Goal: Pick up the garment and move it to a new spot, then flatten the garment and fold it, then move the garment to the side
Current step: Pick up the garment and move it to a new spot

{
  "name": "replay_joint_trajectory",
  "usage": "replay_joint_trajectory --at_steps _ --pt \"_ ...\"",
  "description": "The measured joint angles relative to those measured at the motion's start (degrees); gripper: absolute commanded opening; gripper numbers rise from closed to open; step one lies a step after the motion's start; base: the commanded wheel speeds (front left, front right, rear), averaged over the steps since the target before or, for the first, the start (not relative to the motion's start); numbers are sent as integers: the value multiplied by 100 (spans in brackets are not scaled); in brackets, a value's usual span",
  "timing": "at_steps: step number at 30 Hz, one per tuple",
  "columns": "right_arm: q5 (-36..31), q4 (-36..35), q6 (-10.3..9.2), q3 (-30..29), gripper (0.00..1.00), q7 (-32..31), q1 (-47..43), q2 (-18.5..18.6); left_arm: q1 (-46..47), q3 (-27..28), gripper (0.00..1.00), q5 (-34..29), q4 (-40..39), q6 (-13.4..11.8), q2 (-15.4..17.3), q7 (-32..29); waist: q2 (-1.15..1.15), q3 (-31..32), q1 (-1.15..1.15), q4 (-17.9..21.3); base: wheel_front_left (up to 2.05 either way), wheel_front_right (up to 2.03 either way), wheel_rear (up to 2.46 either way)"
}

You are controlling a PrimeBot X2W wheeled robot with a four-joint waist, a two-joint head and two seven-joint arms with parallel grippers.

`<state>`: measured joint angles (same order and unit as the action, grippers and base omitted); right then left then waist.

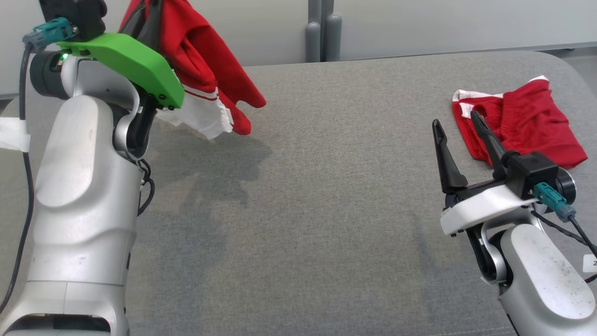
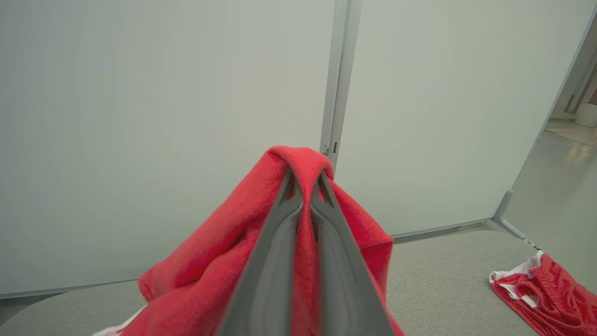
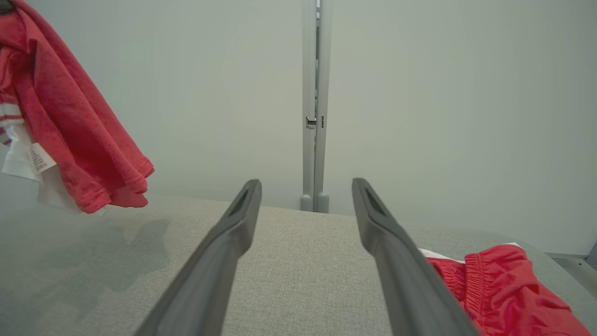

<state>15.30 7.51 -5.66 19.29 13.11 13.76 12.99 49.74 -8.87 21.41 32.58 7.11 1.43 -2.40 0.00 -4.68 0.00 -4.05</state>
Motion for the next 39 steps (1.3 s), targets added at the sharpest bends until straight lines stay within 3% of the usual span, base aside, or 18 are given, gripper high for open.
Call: replay_joint_trajectory --at_steps 11,18,25,30,39 --pt "1 -38 -7 -8 100 5 -55 -25 -618 -513 0 940 -641 0 -47 -270 0 184 0 559 0 0 0" --pt "10 -89 -25 -35 100 7 -142 -7 -1273 -1634 0 1950 -1191 0 -26 -413 0 54 0 784 0 0 0" --pt "9 -124 -22 -3 100 22 -131 -10 -1551 -1979 0 2189 -1224 -18 1 -383 0 -94 0 929 0 0 0" --pt "10 -127 13 129 100 22 -96 -57 -1582 -2029 0 2161 -931 -378 2 -100 0 -193 0 1036 0 0 0" --pt "10 -113 112 270 100 23 53 -201 -1406 -1560 0 1671 -249 -1044 0 428 0 -412 0 1306 0 0 0"
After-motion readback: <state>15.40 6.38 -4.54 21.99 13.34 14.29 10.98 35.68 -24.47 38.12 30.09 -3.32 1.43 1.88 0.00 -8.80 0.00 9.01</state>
